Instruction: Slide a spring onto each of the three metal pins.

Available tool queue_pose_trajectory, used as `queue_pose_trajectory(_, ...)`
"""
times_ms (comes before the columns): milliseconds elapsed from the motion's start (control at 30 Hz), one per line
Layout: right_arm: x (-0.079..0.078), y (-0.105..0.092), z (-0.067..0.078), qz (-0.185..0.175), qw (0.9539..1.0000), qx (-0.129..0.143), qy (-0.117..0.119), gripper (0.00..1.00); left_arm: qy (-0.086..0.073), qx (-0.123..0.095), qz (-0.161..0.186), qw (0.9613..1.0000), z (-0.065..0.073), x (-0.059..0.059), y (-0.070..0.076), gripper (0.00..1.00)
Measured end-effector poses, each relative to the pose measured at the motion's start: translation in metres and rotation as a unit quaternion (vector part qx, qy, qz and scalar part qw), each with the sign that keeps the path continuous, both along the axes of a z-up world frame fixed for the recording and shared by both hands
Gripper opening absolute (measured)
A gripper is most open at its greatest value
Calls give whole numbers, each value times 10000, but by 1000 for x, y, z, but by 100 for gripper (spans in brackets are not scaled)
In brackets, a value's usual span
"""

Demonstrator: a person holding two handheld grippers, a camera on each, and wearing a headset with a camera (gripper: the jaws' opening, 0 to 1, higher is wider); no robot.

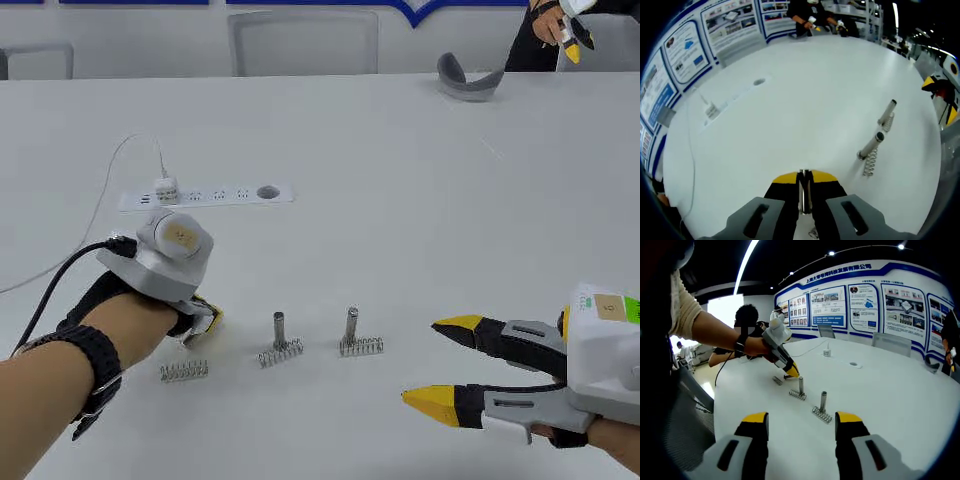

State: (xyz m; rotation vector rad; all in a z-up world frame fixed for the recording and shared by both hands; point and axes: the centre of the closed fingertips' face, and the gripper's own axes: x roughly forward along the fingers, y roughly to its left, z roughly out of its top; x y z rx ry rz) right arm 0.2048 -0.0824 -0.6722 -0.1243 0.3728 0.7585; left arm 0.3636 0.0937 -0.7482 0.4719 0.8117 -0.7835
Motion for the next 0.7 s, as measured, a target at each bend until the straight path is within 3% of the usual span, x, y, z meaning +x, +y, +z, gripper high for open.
queue_pose_trajectory(500,-1,12,7,126,9999,-29,-64,55,-170,-237,73,9995,19,-11,12,7)
queue_pose_trajectory(700,-2,14,11,128,9999,-40,-90,55,-169,-440,192,9987,23,-16,16,7)
